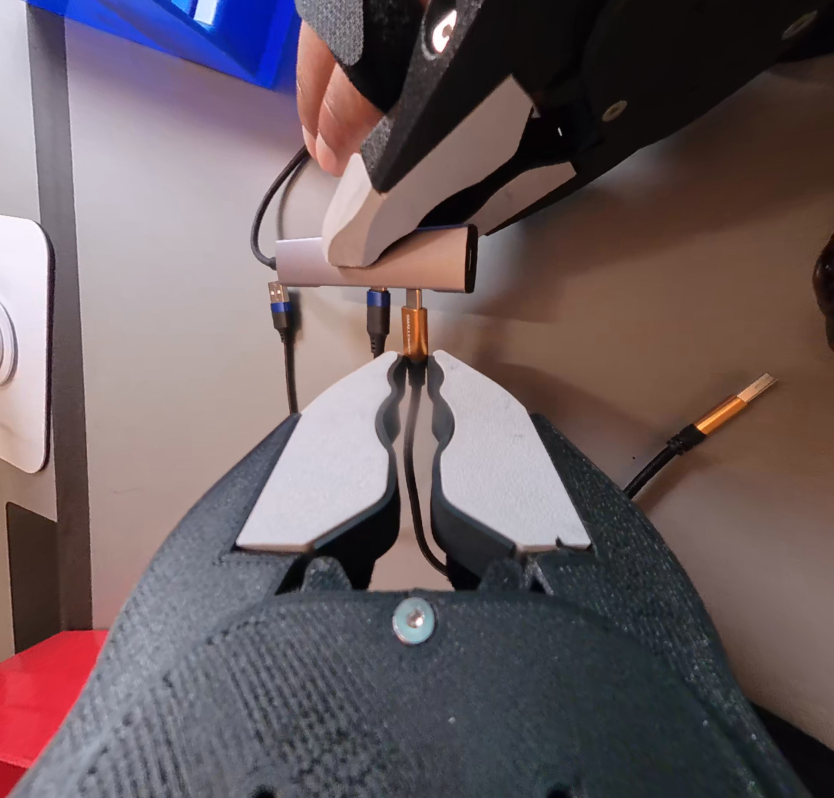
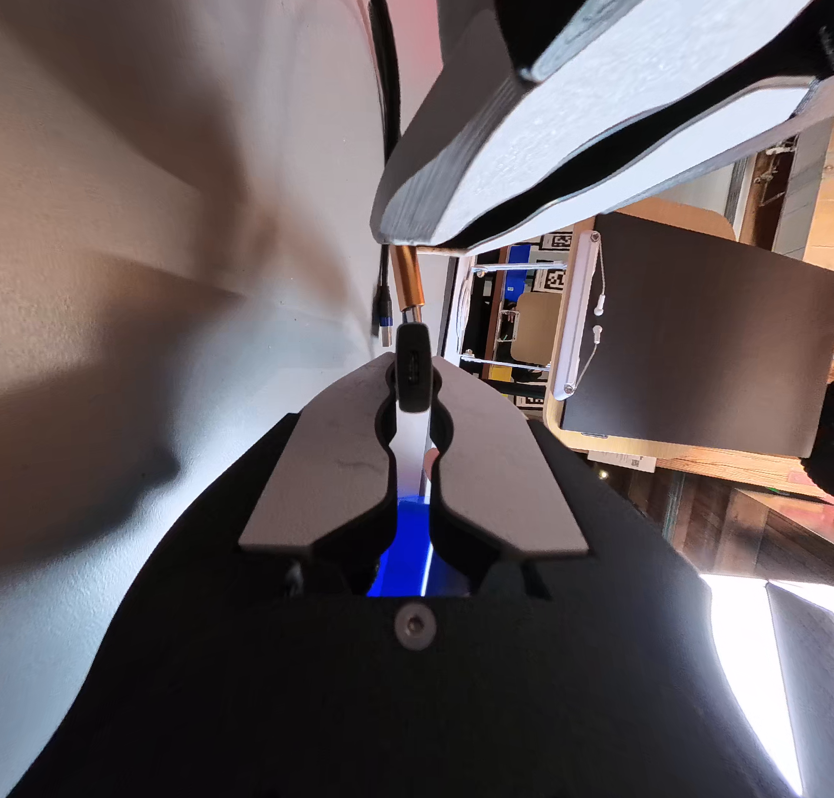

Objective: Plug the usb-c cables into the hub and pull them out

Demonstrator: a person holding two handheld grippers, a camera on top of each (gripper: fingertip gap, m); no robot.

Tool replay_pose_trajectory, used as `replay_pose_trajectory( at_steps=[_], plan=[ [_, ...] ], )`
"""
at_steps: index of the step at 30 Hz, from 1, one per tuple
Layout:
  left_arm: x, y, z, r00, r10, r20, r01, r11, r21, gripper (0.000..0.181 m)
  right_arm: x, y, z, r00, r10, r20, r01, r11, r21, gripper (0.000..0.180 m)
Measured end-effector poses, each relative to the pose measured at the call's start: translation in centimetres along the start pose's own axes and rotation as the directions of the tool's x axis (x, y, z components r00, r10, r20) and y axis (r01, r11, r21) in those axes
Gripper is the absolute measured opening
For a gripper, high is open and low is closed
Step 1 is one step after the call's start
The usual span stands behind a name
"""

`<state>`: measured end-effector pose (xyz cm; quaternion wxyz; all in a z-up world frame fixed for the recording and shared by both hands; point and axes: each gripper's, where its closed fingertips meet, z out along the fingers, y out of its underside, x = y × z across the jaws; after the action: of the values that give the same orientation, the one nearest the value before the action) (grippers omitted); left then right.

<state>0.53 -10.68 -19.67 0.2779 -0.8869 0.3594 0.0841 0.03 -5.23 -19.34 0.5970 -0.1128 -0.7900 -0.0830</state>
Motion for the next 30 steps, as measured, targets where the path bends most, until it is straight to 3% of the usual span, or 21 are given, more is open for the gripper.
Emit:
replay_pose_trajectory(
  at_steps=[16, 30],
  plan=[
    [-0.2, -1.0, 0.0, 0.99, 0.099, 0.105, -0.101, 0.995, 0.021, 0.009, 0.1, 0.6, 0.2, 0.999, 0.034, 0.017, -0.033, 0.998, -0.058, 0.009],
    [-0.7, -1.6, -0.5, 0.996, -0.042, 0.082, 0.039, 0.999, 0.036, 0.009, 0.4, 0.7, 1.0, 0.999, 0.041, 0.036, -0.03, 0.966, -0.257, 0.009]
  ],
)
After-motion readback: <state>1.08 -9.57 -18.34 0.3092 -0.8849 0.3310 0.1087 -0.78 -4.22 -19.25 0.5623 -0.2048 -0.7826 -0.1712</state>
